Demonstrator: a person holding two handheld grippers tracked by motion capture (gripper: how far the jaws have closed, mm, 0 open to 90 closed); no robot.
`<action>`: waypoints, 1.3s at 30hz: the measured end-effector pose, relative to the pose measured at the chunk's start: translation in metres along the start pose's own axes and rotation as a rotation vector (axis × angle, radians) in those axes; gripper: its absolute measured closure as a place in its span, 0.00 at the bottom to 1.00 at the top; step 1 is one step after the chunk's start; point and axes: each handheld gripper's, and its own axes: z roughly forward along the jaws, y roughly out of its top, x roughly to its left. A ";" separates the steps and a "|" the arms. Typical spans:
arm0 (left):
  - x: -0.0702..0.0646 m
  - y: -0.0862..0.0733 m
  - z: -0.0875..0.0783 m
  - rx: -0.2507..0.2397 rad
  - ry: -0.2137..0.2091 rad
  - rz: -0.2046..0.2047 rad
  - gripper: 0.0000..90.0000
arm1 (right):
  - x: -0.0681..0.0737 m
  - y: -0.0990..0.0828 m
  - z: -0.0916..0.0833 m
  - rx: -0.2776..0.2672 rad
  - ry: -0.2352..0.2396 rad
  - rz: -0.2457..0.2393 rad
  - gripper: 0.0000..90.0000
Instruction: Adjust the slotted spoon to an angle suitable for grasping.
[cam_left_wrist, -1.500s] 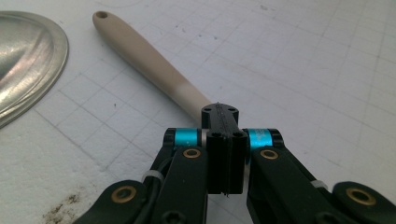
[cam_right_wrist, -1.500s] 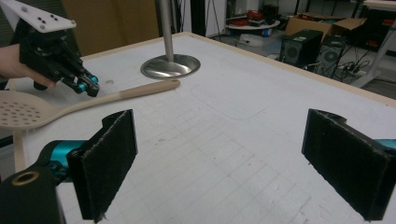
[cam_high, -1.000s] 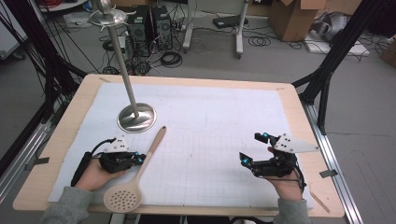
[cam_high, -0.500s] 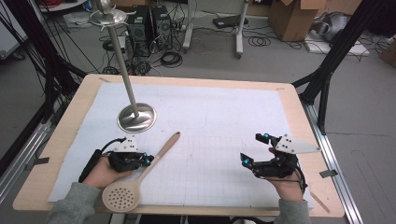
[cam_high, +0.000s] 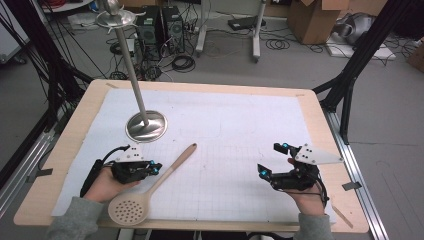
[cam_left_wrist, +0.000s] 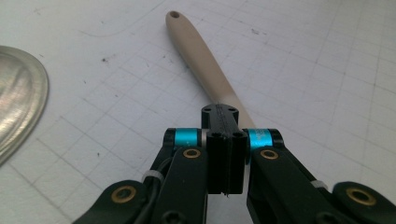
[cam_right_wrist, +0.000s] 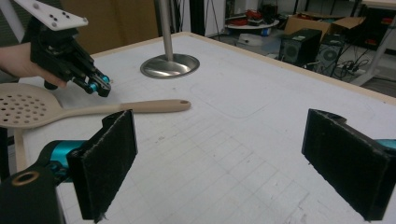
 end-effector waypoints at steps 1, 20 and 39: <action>-0.002 0.002 -0.003 0.002 -0.001 0.006 1.00 | 0.000 0.000 0.000 0.002 0.002 0.003 0.10; -0.031 0.026 -0.007 0.032 0.026 0.038 1.00 | 0.001 0.001 0.003 0.005 0.008 -0.001 0.10; -0.044 0.025 0.022 0.153 0.042 0.014 1.00 | 0.001 0.003 0.001 -0.007 0.015 -0.004 0.10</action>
